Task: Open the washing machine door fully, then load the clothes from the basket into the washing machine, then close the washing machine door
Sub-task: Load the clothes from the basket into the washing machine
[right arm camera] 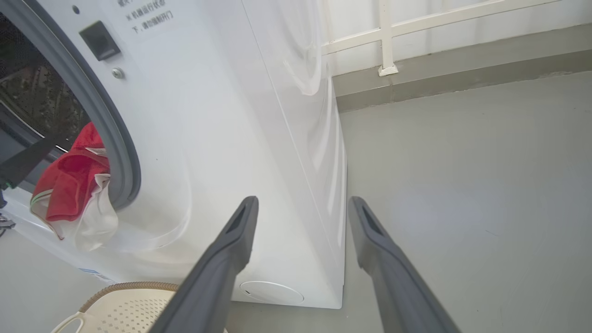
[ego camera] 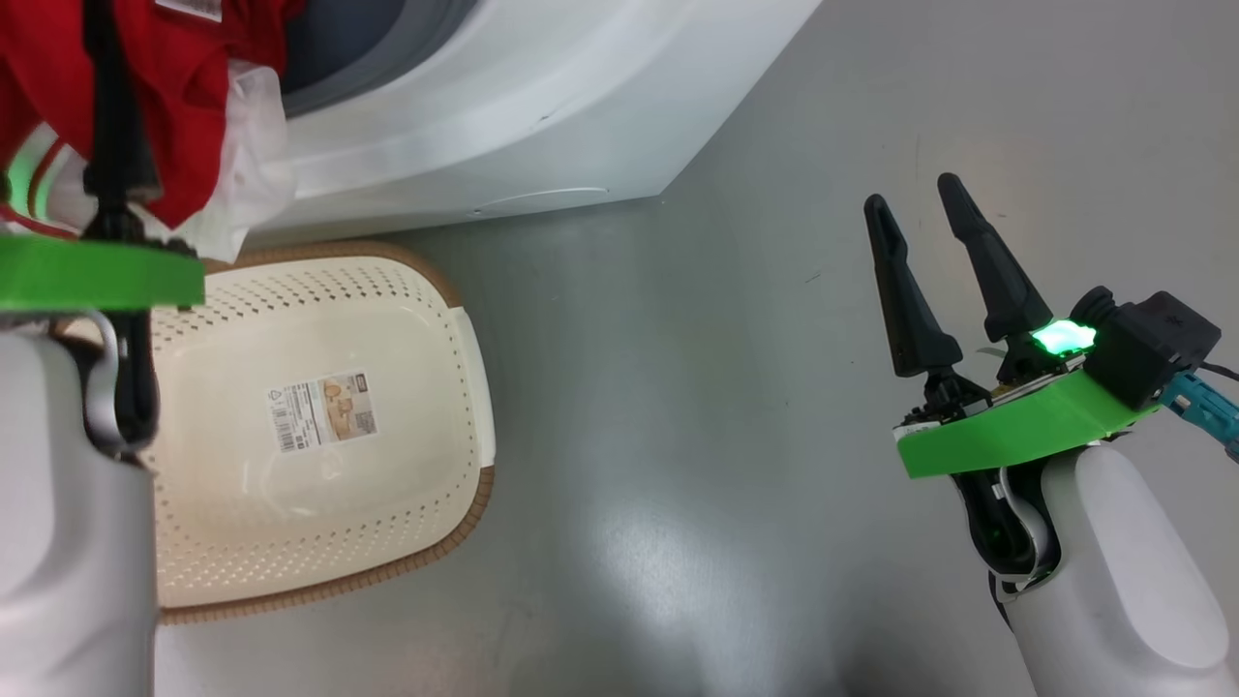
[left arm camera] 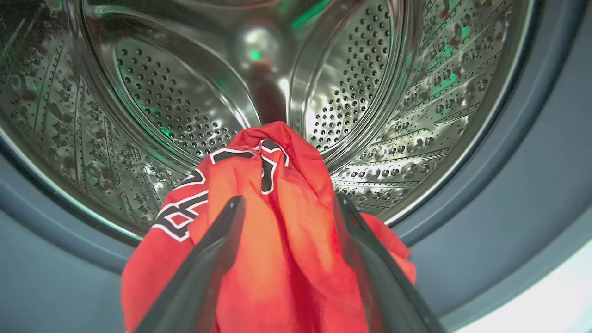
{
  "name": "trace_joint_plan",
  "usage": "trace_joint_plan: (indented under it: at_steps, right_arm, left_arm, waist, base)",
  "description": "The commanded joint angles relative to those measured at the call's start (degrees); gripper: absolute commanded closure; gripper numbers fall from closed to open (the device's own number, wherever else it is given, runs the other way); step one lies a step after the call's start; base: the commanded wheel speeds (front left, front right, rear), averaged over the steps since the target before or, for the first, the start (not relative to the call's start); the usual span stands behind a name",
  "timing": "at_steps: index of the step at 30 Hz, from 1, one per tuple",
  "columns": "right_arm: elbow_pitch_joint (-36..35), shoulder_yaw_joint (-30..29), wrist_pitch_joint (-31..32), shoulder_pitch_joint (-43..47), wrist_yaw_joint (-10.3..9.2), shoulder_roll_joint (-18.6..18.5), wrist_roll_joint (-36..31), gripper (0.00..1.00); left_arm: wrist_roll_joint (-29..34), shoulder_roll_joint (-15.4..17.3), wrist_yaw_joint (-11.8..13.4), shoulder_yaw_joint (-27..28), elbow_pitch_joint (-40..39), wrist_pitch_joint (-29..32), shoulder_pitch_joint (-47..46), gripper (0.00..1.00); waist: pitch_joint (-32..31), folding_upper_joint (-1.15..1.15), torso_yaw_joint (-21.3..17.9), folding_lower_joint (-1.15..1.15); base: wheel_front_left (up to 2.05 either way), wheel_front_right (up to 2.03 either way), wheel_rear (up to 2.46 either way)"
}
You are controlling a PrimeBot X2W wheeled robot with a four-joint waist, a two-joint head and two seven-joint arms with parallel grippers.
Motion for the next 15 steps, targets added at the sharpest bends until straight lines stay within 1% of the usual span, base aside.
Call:
trace_joint_plan:
  at_steps: [1, 8, 15]
  right_arm:
    - [-1.51, 0.72, -0.26, 1.77, 0.09, -0.05, -0.49, 0.00]
    - [-1.77, 0.69, -0.26, 1.78, 0.09, -0.11, -0.39, 0.00]
    - [-2.68, 0.06, -0.26, 2.27, 0.09, -0.35, -0.39, 0.00]
  left_arm:
    - [0.19, 1.81, -0.47, 1.71, -2.97, -0.23, 2.33, 0.00]
    - [-0.65, -0.40, -0.36, 4.12, -12.56, -0.23, 12.41, 0.00]
    - [0.38, -2.68, -0.50, 6.34, -20.09, -0.23, 21.14, 0.00]
  waist:
    - [-0.03, 0.00, 0.11, 0.00]
    - [-0.27, 0.00, 0.15, 0.00]
    - [-0.51, 0.00, 0.39, 0.00]
  base:
    - [0.00, 0.00, 0.00]
    - [0.00, 0.00, 0.00]
    - [0.00, 0.00, 0.00]
